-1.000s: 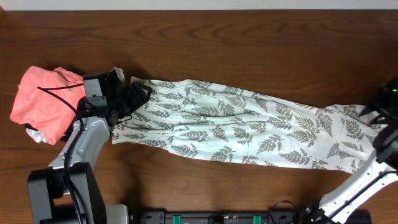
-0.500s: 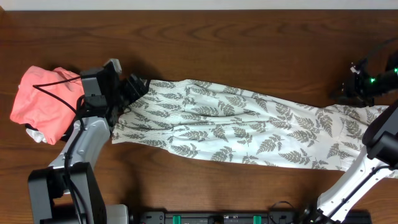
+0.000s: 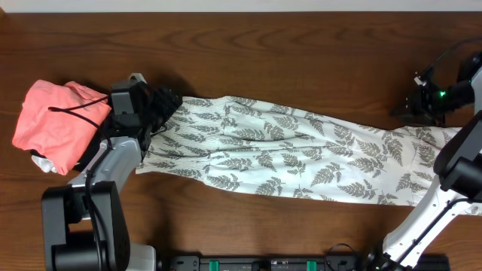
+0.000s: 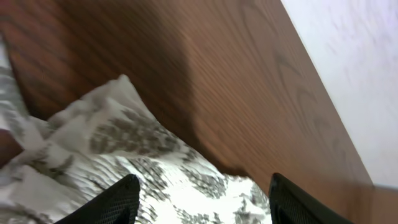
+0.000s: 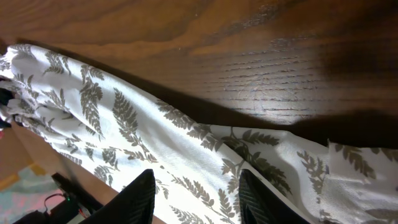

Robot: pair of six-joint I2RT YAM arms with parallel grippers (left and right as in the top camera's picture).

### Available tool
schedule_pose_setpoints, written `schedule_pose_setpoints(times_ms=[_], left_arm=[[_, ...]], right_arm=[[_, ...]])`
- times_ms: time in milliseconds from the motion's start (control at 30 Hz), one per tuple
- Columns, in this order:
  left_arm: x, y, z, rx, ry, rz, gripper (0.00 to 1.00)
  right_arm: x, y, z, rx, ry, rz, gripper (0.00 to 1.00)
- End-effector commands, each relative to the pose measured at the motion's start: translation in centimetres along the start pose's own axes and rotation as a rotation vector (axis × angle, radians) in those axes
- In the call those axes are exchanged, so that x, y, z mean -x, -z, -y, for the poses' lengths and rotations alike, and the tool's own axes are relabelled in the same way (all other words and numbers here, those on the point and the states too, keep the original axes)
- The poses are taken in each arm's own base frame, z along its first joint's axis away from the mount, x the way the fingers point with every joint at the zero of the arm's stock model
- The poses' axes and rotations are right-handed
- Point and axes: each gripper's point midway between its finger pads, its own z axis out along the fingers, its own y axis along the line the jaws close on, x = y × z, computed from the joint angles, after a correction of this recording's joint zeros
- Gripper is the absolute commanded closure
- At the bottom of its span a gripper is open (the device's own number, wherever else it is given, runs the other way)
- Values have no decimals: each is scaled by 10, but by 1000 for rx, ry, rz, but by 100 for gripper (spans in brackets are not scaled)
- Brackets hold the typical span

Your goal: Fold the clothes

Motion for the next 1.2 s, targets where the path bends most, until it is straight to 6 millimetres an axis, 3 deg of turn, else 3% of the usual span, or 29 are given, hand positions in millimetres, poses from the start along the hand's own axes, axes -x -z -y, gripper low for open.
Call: schedule_pose_setpoints(times_ms=[0, 500, 867, 933, 1167], left_arm=[[14, 0, -6, 45, 29, 66, 33], [9, -19, -36, 134, 58, 63, 34], [18, -25, -29, 93, 42, 102, 35], [18, -25, -29, 93, 42, 101, 42], [13, -30, -36, 108, 48, 86, 43]], right_arm=[[2, 5, -9, 11, 36, 20, 58], [0, 5, -9, 12, 33, 16, 58], [0, 5, -6, -5, 32, 11, 58], [0, 5, -6, -5, 33, 11, 59], [-1, 5, -6, -5, 32, 10, 59]])
